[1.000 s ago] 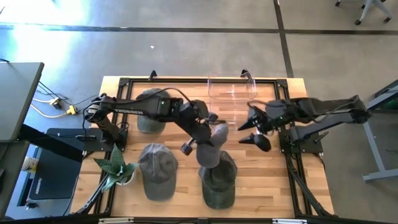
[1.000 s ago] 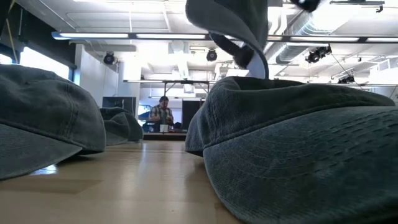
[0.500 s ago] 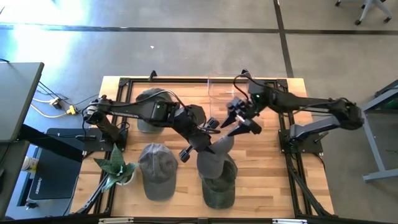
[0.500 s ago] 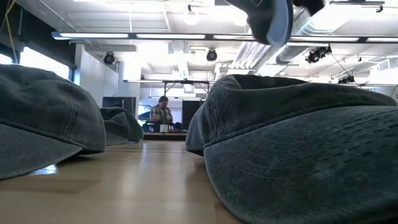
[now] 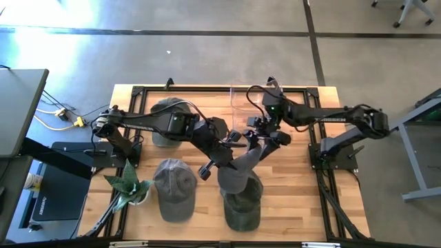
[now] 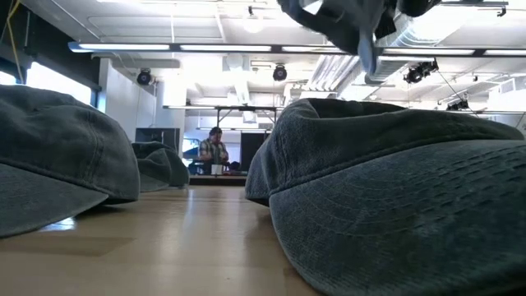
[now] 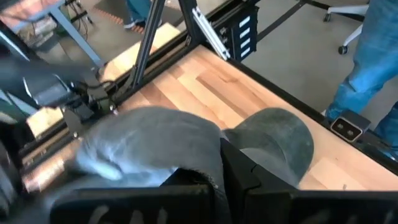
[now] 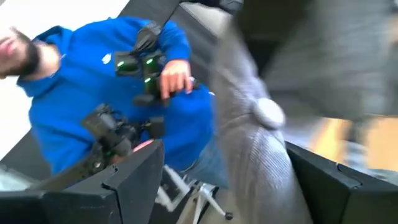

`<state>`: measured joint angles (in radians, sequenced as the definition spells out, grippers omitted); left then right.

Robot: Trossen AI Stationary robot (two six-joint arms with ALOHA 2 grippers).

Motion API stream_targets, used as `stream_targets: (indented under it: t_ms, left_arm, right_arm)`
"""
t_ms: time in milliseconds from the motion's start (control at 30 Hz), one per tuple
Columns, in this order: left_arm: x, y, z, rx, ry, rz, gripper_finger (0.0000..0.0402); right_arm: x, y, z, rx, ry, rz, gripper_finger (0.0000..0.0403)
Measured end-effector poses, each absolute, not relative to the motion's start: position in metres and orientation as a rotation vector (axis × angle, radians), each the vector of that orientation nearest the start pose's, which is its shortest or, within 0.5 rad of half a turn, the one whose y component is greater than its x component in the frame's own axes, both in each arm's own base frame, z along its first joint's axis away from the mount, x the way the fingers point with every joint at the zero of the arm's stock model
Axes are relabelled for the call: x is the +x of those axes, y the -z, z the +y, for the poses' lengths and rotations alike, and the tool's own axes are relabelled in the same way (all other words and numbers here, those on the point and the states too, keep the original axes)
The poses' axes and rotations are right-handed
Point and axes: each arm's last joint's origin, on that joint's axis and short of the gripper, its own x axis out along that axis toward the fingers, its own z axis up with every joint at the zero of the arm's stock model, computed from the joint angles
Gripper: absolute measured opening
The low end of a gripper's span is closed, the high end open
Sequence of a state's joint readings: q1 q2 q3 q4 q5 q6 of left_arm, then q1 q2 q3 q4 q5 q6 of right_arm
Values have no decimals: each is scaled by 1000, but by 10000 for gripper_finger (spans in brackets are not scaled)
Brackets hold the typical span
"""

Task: Pick & Place hat
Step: Put the right gray cap into the top transparent bin

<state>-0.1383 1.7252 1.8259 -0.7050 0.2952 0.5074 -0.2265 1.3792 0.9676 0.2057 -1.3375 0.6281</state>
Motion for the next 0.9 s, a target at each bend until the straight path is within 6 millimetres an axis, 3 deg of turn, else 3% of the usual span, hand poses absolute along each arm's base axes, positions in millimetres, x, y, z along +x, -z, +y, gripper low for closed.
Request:
stream_targets:
  t_ms: [533,767,900]
  left_arm:
    - [372,-394,-59,435,508,512,1]
    - [372,-394,-59,363,487,530,1]
    - [372,-394,-59,361,486,531,1]
  right_arm:
    - [286,-338,-6,682,-1059,373,228]
    - [282,-333,-5,676,-901,366,170]
    - [282,-323,-5,704,-844,442,165]
